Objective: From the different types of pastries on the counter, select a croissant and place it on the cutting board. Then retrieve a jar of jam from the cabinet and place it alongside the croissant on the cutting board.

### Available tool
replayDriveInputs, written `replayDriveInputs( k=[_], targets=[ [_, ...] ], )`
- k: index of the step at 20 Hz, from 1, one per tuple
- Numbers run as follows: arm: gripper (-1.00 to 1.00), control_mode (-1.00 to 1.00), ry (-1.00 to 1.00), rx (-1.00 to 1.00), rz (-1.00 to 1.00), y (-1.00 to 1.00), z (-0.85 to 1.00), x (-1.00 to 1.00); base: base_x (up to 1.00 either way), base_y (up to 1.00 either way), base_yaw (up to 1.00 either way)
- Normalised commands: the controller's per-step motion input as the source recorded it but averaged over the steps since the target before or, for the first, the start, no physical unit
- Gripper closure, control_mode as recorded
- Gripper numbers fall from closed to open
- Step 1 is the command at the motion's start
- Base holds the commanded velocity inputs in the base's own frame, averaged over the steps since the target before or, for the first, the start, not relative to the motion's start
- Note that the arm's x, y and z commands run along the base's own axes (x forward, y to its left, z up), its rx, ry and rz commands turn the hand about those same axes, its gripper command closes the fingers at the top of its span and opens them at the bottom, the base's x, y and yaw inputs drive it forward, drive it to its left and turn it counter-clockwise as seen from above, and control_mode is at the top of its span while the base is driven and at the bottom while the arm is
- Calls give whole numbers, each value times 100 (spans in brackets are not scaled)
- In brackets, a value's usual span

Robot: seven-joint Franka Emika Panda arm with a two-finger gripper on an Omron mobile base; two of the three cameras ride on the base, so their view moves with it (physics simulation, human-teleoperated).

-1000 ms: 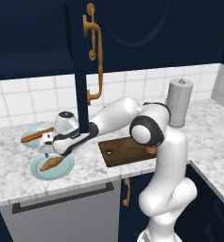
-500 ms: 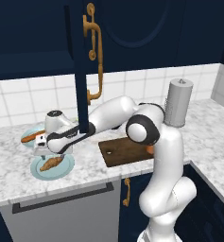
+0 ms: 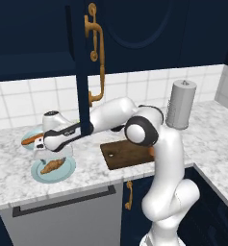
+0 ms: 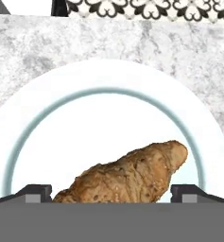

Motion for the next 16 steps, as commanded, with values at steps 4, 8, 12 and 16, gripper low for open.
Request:
replayDriveInputs(
  k=[4,8,12,16],
  targets=[
    [-100,-100,12,-4,-9,0,-13,0,0,0,0],
    [-100,-100,6,-8,-15,10,-19,0,0,0,0],
    [-100,-100,0,-2,-19,18,-20,0,0,0,0],
    [-100,-100,6,0,-23,11,-34,0,0,0,0]
  ],
)
